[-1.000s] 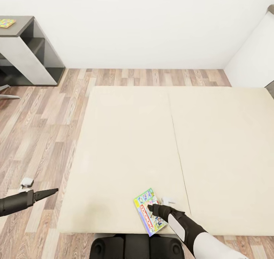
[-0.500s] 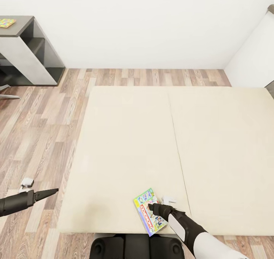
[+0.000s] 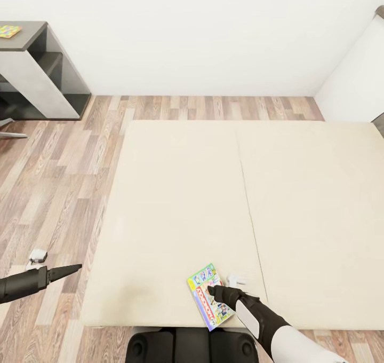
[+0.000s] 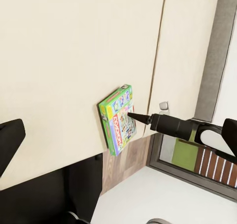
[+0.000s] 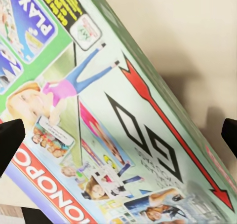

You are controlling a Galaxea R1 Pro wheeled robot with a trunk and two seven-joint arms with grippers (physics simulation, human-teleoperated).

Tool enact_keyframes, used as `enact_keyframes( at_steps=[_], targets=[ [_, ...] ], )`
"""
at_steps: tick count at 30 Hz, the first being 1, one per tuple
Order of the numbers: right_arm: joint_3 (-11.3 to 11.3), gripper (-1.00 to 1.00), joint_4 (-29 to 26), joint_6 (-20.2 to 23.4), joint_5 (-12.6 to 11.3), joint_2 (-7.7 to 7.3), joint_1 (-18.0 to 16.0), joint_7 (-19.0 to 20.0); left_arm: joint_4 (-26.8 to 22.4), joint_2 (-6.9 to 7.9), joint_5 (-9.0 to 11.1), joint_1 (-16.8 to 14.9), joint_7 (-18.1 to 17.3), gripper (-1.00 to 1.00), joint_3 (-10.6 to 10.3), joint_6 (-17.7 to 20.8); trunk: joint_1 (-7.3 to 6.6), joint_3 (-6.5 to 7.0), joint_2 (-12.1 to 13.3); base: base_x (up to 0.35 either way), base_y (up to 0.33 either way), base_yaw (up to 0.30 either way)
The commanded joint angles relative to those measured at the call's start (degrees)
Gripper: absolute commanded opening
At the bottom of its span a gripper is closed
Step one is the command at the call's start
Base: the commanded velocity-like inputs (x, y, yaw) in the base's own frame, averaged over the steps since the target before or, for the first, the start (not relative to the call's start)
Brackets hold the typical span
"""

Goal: Put all the toys in the child's room - the three board games (two on the bed and one on the table), the two jigsaw puzzles on the table, and the tennis ball on the table - inside the toy box on the table in the child's room.

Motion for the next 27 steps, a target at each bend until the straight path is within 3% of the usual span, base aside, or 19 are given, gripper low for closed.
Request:
enact_keyframes(
  at_steps=[1, 15, 27],
  targets=[
    [0.2, 1.0, 0.0, 0.2, -0.2, -0.03, 0.0, 0.0, 0.0, 0.0, -0.5, 0.0, -0.4, 1.0, 0.1, 0.6, 0.03, -0.12, -0.1, 0.0, 0.0, 0.0],
    [0.2, 1.0, 0.0, 0.1, -0.2, -0.03, 0.0, 0.0, -0.1, 0.12, -0.4, -0.1, -0.4, 1.0, 0.2, 0.6, 0.03, -1.25, -0.1, 0.0, 0.0, 0.0],
    [0.2, 1.0, -0.2, 0.1, -0.2, -0.03, 0.0, 0.0, -0.1, 0.19, -0.4, -0.1, -0.4, 1.0, 0.3, 0.6, 0.03, -1.41, -0.1, 0.0, 0.0, 0.0]
  ],
)
